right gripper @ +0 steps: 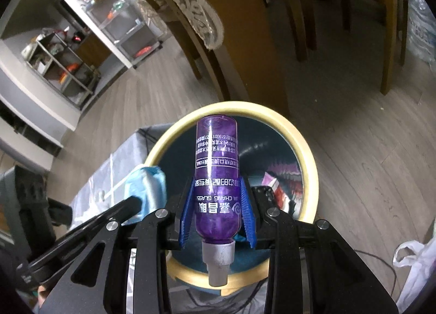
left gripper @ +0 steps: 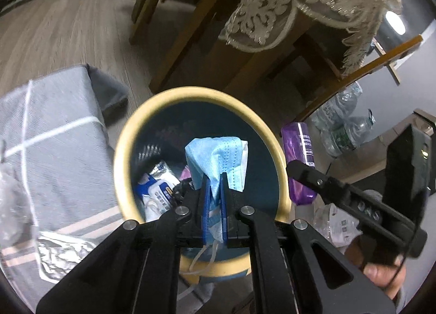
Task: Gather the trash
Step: 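Carry mask and purple bottle over the bin and open both tools to drop them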
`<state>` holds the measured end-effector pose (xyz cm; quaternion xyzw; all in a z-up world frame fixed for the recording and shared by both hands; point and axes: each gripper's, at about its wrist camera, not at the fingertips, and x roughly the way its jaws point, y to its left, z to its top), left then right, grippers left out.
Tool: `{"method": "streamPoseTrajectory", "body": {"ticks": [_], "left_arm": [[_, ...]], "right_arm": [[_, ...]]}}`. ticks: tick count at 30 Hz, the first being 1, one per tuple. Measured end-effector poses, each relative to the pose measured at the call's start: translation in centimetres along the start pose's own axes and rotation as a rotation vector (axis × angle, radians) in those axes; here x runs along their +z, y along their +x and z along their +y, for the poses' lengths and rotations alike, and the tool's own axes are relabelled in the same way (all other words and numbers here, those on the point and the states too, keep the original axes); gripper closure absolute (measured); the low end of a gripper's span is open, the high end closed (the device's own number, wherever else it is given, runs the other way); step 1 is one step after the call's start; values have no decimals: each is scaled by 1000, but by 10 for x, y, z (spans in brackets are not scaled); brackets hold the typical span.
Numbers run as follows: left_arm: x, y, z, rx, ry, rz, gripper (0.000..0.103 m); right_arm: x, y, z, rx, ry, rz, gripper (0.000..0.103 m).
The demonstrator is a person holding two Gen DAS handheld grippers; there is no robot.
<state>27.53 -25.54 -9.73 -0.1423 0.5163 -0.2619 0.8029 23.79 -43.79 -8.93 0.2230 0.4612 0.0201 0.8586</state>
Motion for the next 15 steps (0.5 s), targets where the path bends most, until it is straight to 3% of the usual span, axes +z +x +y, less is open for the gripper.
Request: {"method": "streamPoseTrajectory", "body": {"ticks": [2, 5, 7, 9, 15], "left_arm": [[-1, 9, 0, -3, -8, 16, 96], [-3, 13, 1, -9, -17, 22, 82], [-5, 12, 3, -19, -24, 15, 56], [-6, 8, 5, -24, -27, 1, 48], [-9, -9, 18, -34, -42, -21, 48]], "right_arm": [[1, 2, 2, -7, -8, 8, 69], [1, 5, 3, -15, -17, 21, 69], [0, 6, 3, -22, -22, 32, 69], [0, 9, 4, -35, -33, 40, 69], [0, 10, 5, -39, -38, 47, 69]]}}
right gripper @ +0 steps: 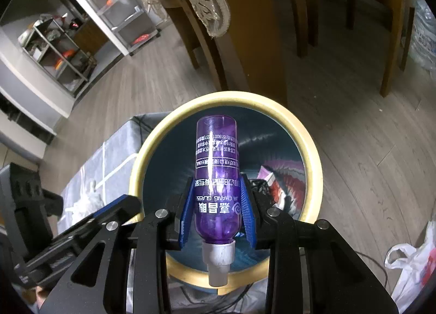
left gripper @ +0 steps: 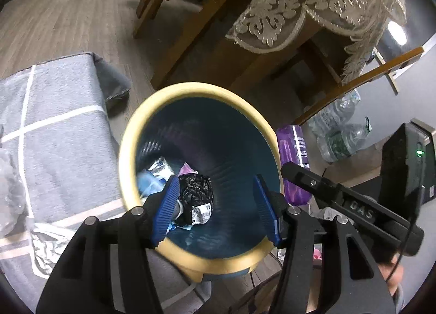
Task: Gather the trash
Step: 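Carry mask and purple bottle over the bin and open both tools to drop them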
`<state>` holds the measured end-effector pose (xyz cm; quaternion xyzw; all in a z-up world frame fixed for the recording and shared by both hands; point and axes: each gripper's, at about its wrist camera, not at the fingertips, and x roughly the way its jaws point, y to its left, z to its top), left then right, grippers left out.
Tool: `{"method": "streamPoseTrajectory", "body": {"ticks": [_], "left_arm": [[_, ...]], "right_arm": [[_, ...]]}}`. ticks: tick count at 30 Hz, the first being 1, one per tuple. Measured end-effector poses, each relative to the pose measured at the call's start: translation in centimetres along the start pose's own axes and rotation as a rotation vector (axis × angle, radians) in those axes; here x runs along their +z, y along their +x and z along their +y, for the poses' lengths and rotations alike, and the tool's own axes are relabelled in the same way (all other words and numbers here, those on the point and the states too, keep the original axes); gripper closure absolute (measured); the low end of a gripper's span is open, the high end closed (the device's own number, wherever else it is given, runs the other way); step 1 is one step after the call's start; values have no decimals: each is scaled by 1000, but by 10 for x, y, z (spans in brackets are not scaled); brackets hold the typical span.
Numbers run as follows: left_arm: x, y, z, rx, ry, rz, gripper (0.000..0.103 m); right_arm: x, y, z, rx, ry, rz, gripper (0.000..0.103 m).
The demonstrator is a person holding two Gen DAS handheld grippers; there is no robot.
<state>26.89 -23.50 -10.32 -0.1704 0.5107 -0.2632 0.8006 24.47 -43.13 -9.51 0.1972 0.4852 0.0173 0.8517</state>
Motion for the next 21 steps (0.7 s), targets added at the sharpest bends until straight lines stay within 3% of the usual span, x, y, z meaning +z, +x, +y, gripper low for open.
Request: {"method": "streamPoseTrajectory", "body": {"ticks": [7, 12, 21], "left_arm": [[-5, -34, 12, 13, 34, -38, 45], [-9, -55, 25, 42, 59, -54, 45], [-17, -102, 56, 96, 75, -88, 45]], "right_arm": [[1, 4, -1, -30, 7, 21, 68], [0, 2, 2, -38, -10, 12, 61], [-1, -1, 7, -44, -28, 5, 57]]}}
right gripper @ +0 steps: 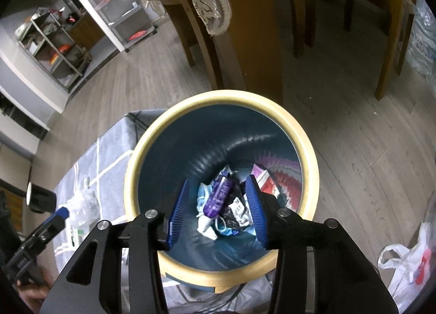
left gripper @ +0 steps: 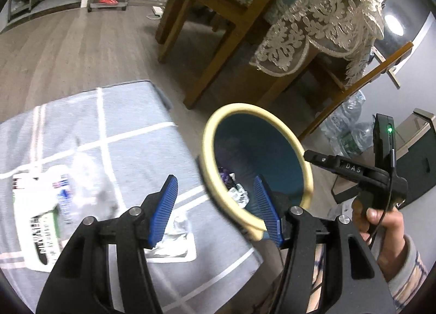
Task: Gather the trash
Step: 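Carry mask and purple bottle over the bin and open both tools to drop them, then move both open tools back over the remaining trash on the mat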
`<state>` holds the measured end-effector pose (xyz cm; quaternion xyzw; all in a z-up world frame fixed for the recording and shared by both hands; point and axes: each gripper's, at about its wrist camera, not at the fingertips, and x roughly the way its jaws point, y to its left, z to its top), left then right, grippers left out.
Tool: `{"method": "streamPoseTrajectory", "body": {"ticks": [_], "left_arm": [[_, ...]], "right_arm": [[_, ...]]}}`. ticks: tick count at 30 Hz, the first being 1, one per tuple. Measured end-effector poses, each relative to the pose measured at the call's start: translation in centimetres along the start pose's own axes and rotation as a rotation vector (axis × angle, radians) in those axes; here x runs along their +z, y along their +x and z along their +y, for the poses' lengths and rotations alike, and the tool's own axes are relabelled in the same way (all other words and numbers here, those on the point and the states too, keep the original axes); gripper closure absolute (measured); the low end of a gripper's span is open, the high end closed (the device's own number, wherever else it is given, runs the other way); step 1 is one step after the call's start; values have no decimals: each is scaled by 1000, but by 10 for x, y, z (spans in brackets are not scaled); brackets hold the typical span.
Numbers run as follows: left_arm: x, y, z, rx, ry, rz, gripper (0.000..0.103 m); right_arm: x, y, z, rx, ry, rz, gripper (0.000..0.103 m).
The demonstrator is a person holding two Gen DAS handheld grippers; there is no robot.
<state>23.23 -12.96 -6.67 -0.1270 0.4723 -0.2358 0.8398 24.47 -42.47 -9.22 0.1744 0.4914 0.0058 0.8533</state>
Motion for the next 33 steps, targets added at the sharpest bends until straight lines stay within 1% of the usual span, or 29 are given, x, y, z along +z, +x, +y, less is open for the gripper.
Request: {"method": "streamPoseTrajectory", "body": {"ticks": [6, 10, 18, 22, 27, 30, 33], "left_arm": [[-6, -30, 29, 54, -3, -15, 44], [-11, -51, 53, 92, -19, -30, 39], [-24, -74, 94, 148, -75, -52, 38], [-34, -75, 110, 168, -101, -58, 37], [-45, -68, 125, 198, -108, -41, 37], [-49, -60, 133, 231, -113, -16, 37], [-51, -57, 139, 271, -119, -7, 37]], "right_arm": [[0, -1, 5, -9, -18, 0, 56], [-1, -1, 9, -18, -31, 1, 55], [-4, -3, 18, -44, -69, 3, 54], [-6, -4, 24, -58, -99, 4, 54], [-10, -4, 35, -84, -144, 9, 54], [-13, -5, 46, -107, -193, 9, 54], [-19, -3, 62, -132, -266, 17, 54]]}}
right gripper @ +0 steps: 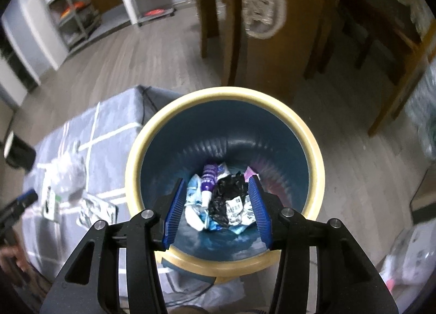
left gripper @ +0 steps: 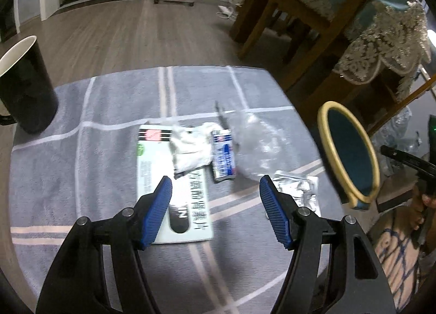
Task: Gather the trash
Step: 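Move both open tools back over the remaining trash on the mat, then grasp the clear plastic bag with the right tool while the left tool grasps the white COLTALIN box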
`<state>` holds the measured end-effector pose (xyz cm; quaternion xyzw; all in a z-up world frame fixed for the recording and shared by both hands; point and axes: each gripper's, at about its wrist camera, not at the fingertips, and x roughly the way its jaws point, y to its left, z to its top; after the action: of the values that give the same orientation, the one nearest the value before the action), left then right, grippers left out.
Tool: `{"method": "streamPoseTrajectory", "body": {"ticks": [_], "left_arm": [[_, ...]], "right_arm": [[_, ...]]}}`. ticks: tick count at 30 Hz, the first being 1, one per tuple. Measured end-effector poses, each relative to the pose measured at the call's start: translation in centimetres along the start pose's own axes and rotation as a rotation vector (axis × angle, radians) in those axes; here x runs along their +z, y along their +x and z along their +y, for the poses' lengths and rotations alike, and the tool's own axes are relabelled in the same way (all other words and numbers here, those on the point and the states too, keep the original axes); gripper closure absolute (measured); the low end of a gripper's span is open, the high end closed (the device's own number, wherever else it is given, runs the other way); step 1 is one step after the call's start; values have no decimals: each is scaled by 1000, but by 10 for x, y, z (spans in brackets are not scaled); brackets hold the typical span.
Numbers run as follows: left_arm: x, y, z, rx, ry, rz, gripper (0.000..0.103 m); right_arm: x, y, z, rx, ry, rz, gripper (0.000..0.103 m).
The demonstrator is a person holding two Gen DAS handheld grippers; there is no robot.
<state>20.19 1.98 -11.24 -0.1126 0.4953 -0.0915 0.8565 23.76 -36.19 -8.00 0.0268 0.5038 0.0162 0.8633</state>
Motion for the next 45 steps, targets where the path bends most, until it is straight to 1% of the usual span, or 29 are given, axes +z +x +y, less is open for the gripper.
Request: {"method": "streamPoseTrajectory", "body": {"ticks": [2, 4, 8, 13, 17, 20, 21, 22, 25, 28, 29, 30, 32, 33, 34, 36, 42, 45], "left_arm": [[0, 1, 4, 24, -10, 6, 37], [-1, 2, 9, 47, -25, 10, 32], [-2, 7, 20, 69, -52, 27, 31], [-4, 16, 28, 84, -74, 57, 31], [-7, 22, 30, 75, -83, 76, 31], [-6, 26, 31, 85, -90, 81, 26], [-7, 26, 32, 85, -90, 82, 26], [-7, 28, 33, 85, -90, 85, 25], [-8, 34, 31, 91, -84, 96, 21], [-11, 40, 30, 88, -79, 111, 21], [-12, 43, 30, 90, -77, 119, 21], [-13, 44, 29, 92, -75, 126, 21], [-13, 47, 26, 104, -59, 128, 20], [-13, 48, 23, 110, -52, 130, 20], [-13, 49, 22, 115, -46, 131, 20], [-13, 50, 20, 120, -38, 130, 19], [-13, 57, 9, 152, 5, 130, 19], [-16, 61, 0, 198, 56, 138, 21]], "right_arm": [[-1, 2, 10, 10, -25, 8, 54], [-3, 2, 20, 24, -41, 10, 54], [-8, 6, 54, 102, -76, 28, 54], [-12, 20, 116, 202, -146, 75, 54], [-8, 29, 168, 280, -186, 96, 54], [-3, 34, 194, 304, -204, 95, 52], [-1, 36, 204, 312, -211, 96, 47], [1, 38, 211, 315, -216, 98, 45], [7, 52, 230, 311, -230, 112, 45], [8, 66, 242, 296, -241, 132, 45], [7, 70, 245, 286, -249, 140, 48], [6, 73, 245, 286, -254, 144, 57], [4, 77, 243, 291, -255, 158, 70], [3, 76, 240, 295, -252, 159, 75], [1, 74, 238, 300, -249, 149, 77], [-1, 71, 234, 307, -239, 137, 80], [-6, 54, 211, 361, -179, 110, 81], [-7, 42, 199, 372, -179, 89, 81]]}}
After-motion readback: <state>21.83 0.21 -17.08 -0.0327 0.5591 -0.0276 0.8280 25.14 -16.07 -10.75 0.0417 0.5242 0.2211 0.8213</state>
